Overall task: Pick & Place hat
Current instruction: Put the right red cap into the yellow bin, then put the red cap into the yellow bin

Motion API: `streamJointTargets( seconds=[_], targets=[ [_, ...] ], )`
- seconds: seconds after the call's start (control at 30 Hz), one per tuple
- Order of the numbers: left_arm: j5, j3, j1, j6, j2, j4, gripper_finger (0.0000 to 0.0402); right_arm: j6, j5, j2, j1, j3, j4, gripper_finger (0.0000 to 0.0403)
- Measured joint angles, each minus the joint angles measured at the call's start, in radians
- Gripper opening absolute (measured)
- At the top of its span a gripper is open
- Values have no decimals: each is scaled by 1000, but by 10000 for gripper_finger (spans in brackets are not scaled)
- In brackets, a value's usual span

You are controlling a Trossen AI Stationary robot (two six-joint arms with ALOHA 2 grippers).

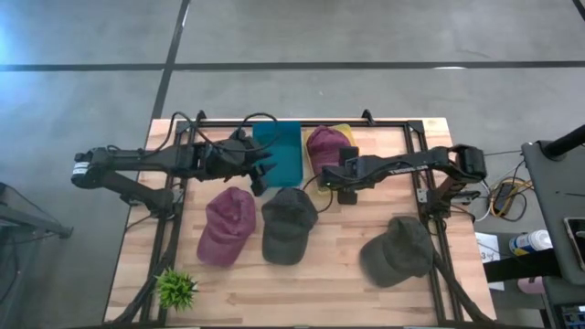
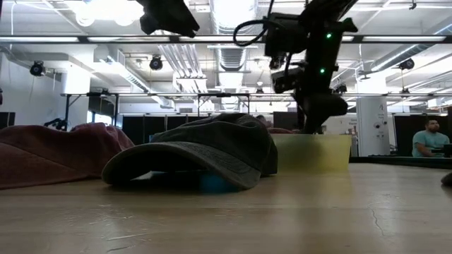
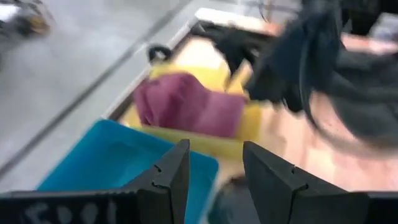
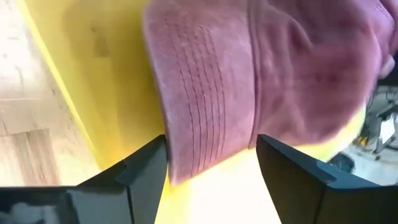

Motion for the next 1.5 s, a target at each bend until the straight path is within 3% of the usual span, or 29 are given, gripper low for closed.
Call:
streamJointTargets(
  seconds=[0.17,0.33,0.6,0.77,0.93,1.03,1.23,1.5],
  targets=[
    [95,0,6,-4,4,-203,142,140,-3,-116,8,-58,0,234],
    [106,-1,6,-26,5,-407,142,284,-160,-210,13,-94,11,233],
    [313,-28,7,-23,8,-693,142,519,-397,-215,71,-96,104,231],
    [393,-120,6,-38,8,-703,142,642,-412,-195,127,-97,171,231],
    [607,-260,-9,-79,8,-613,142,769,-409,-175,201,-98,168,231],
    [662,-348,-39,-79,9,-504,142,847,-404,-164,249,-99,170,231],
    [661,-485,-90,-66,9,-227,142,992,-392,-145,335,-97,218,231],
    [575,-637,-92,-85,9,365,142,1139,-320,-118,406,-96,256,231]
  ],
)
